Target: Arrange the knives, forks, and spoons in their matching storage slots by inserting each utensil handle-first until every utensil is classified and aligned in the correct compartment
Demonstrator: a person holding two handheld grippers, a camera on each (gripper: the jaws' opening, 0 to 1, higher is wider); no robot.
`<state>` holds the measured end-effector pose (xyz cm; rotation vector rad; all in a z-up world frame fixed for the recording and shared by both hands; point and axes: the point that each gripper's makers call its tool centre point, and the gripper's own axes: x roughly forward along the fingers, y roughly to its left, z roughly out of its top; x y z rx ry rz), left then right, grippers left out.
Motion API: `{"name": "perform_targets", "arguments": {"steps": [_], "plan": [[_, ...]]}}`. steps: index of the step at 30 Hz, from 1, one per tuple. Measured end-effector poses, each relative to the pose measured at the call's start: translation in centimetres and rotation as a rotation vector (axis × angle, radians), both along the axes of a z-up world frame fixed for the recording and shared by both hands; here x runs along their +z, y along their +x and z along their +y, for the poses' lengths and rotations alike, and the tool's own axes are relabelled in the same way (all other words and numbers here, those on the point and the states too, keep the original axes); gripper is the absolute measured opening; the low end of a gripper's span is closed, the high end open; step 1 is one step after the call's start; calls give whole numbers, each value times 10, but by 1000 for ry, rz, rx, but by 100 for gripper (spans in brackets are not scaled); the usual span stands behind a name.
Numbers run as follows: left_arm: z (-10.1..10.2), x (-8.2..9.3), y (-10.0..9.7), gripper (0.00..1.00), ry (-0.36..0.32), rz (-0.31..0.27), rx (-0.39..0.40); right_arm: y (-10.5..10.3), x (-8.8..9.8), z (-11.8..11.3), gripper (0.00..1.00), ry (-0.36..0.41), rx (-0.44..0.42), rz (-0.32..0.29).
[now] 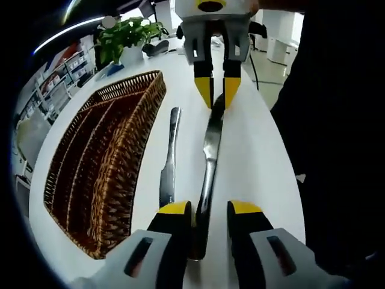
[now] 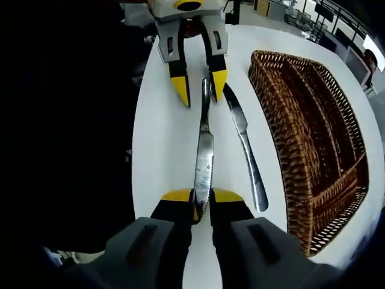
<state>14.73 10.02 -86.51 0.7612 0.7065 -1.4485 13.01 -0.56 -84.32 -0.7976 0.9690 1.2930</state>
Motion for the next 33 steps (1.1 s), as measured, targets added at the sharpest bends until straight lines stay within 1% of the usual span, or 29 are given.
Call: {"name": "perform_targets", "arguments": {"steps": [3, 6, 7, 8, 9, 10, 12, 14, 15, 16, 17, 18, 20, 21, 22, 23, 24, 25, 26, 27, 31, 33], "plan": [[-2, -5, 0, 22, 11, -15, -20, 0, 2, 0, 9, -5, 0, 0], [-2, -8, 3, 20, 18, -32, -21, 0, 1, -1, 9, -17, 1, 5], [-3, -8, 3, 19, -3, -35, -23, 0, 2, -1, 9, -20, 5, 2], [-2, -9, 2, 19, 6, -35, -26, -1, 2, -1, 9, -23, 8, 3], [-4, -9, 2, 18, -1, -33, -24, -1, 2, -1, 9, -24, 9, 4], [-5, -7, 3, 17, -8, -43, -28, -1, 2, 0, 9, -25, 12, 3], [-6, -8, 2, 11, -7, -44, -37, 0, 3, 0, 9, -27, 13, 2], [-7, -8, 3, 10, -10, -61, -54, 1, 4, -1, 9, -32, 13, -3], [-7, -8, 2, 11, -6, -65, -61, 2, 6, 0, 0, -29, 12, -6], [-9, -6, 3, 12, -14, -88, -84, 7, 13, 7, 0, 6, 6, -29], [-8, -7, 2, 12, -1, -97, -94, 2, 16, 8, 0, 13, -9, 6], [-8, -7, 0, 10, 10, -90, -106, 4, 20, 9, 0, 25, -10, 8], [-9, -10, -5, 5, 29, -69, -125, 4, 21, 9, 0, 29, -13, 14], [-9, -8, 5, 3, 26, -109, -85, 3, 17, 6, 0, 16, -24, 31], [-9, -10, 3, 3, 24, -98, -104, 6, 16, 5, 0, 16, -23, 22], [-8, -11, 4, 3, 27, -85, -95, 8, 15, 3, 1, 11, -29, 15], [-9, -12, 4, 2, 27, -78, -88, 6, 12, 1, 1, 7, -29, 31], [-9, -12, 4, 2, 26, -75, -85, 4, 11, 0, 5, 10, -30, 31], [-9, -12, 4, 2, 28, -66, -75, 4, 9, -1, 12, 12, -37, 26], [-9, -13, 4, 1, 32, -64, -73, 6, 6, -2, 15, 12, -52, 19], [-7, -12, 3, 0, 28, -59, -56, 5, -7, -6, 17, 9, -59, 22], [-5, -10, 2, 0, 21, -45, -41, 4, -14, -8, 18, 5, -65, 23]]}}
